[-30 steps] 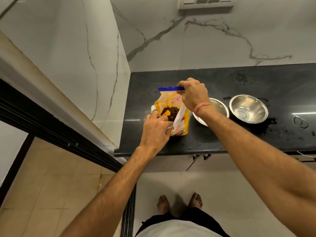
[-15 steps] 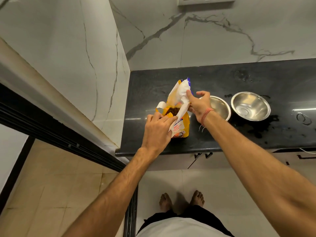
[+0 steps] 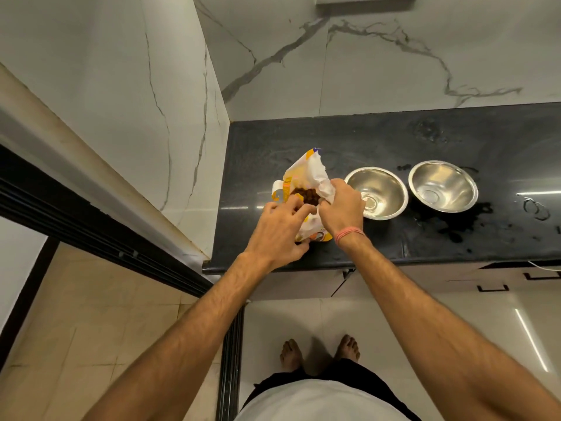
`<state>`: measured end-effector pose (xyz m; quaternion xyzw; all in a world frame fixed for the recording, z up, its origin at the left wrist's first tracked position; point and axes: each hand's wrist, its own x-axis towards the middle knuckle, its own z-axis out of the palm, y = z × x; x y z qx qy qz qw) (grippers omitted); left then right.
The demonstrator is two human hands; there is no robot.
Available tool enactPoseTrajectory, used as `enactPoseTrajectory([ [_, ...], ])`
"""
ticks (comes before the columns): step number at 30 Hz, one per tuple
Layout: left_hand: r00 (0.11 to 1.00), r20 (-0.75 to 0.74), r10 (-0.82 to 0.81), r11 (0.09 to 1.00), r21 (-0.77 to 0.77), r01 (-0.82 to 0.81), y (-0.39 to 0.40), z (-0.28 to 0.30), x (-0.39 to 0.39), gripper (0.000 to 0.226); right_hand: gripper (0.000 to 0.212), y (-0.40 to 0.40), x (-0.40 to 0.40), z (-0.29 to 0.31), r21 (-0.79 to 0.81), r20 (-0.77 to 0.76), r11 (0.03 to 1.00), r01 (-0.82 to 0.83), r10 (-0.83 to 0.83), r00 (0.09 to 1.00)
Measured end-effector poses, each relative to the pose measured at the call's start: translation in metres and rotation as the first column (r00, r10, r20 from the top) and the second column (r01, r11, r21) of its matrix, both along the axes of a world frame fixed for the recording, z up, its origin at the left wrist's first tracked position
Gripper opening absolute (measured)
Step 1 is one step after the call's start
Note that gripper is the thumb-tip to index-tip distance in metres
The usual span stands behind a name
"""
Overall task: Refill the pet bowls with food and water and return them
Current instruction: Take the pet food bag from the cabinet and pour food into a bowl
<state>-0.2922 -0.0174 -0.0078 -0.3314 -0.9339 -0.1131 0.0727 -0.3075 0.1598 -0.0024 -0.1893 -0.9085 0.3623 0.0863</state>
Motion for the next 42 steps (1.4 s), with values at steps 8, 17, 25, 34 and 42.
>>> enactPoseTrajectory([
  [8, 0.952, -0.023, 0.307, 0.950, -0.056, -0.308, -0.025, -0.006, -0.003, 0.074, 0.026, 0.005, 0.002, -0.004, 0.009, 0.012, 1.000, 0.015, -0.015, 1.000],
  [17, 0.996, -0.085, -0.015, 0.986, 0.162, 0.029, 0.002, 0.033, 0.020, 0.082, 0.046, 0.001, 0.001, -0.023, -0.458, 0.085, 0.833, 0.311, -0.307, 0.948],
  [25, 0.943, 0.320, 0.088, 0.996, -0.061, -0.072, 0.011, 0.030, 0.006, 0.048, 0.027, 0.015, 0.012, -0.033, -0.936, 0.162, 0.268, 0.228, -0.245, 0.956],
  [34, 0.942, 0.326, 0.080, 0.995, -0.090, -0.053, 0.022, 0.027, -0.003, 0.020, 0.018, 0.005, 0.024, -0.033, -0.951, 0.138, 0.244, 0.188, -0.208, 0.968],
  [42, 0.962, 0.204, 0.182, 0.962, -0.241, -0.131, 0.038, 0.018, 0.001, 0.027, 0.011, -0.002, 0.036, -0.042, -0.841, 0.104, 0.481, 0.248, -0.307, 0.946],
])
